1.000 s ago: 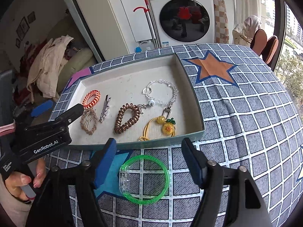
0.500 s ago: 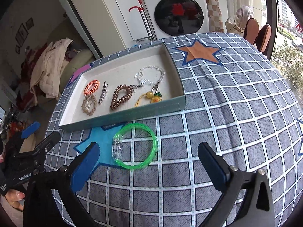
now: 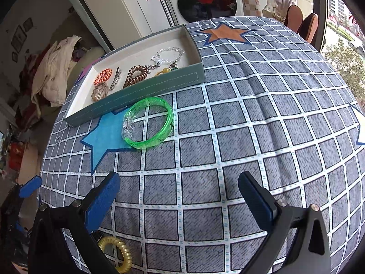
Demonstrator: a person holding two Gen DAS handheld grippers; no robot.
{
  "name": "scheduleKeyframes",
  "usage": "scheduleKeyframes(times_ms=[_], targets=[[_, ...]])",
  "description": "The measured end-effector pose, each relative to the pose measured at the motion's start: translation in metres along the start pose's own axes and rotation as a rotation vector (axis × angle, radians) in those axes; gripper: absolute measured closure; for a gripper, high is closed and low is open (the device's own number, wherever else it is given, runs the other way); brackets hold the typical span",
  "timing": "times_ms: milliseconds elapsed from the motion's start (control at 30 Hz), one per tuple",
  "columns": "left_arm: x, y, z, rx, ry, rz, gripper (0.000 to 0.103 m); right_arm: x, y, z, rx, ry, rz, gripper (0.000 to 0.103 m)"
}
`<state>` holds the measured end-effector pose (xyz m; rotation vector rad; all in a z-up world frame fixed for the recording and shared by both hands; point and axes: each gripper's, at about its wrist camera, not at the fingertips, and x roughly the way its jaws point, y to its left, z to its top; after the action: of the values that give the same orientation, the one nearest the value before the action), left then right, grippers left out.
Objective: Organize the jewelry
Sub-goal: 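Move both open tools back toward the black claw clip and green bangle, then grasp the green bangle with the right tool while the left tool grasps the black claw clip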
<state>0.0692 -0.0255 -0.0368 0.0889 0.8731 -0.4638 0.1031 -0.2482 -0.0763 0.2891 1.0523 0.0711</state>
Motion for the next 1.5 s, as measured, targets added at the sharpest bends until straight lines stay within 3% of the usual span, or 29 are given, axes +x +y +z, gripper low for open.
scheduleKeyframes(times_ms=[267,567,633,767,800,900,1033,1200,1467,1500], targets=[[0.006,-0.023,-0.019,0.044,0.031,-0.022,0.000,-0.005,0.009,-0.017,-0.051,0.005,-0.042,0.000],[0.016,-0.027,-0.028,0.024,0.063,-0.022,0.001,0.002,0.011,0.002,-0.033,-0.008,-0.049,0.000],[0.018,-0.028,-0.029,0.031,0.071,-0.022,0.007,0.006,0.014,0.005,-0.038,-0.009,-0.053,0.000],[0.020,-0.028,-0.031,0.027,0.076,-0.023,0.010,0.011,0.018,0.012,-0.041,-0.016,-0.062,0.002],[0.020,-0.028,-0.031,0.025,0.078,-0.027,0.018,0.013,0.019,0.015,-0.041,-0.018,-0.067,0.004],[0.025,-0.026,-0.032,0.012,0.098,-0.036,0.024,0.020,0.022,0.023,-0.037,-0.017,-0.071,0.006],[0.026,-0.027,-0.033,0.023,0.090,-0.017,0.042,0.033,0.022,0.031,-0.027,-0.010,-0.087,0.021],[0.028,-0.020,-0.030,0.008,0.083,-0.008,0.066,0.041,0.025,0.042,-0.026,-0.026,-0.093,0.025],[0.028,-0.011,-0.026,-0.052,0.088,-0.057,0.066,0.046,0.039,0.043,-0.156,-0.013,-0.194,0.065],[0.029,-0.010,-0.026,-0.059,0.089,-0.060,0.066,0.046,0.040,0.042,-0.169,-0.013,-0.197,0.074]])
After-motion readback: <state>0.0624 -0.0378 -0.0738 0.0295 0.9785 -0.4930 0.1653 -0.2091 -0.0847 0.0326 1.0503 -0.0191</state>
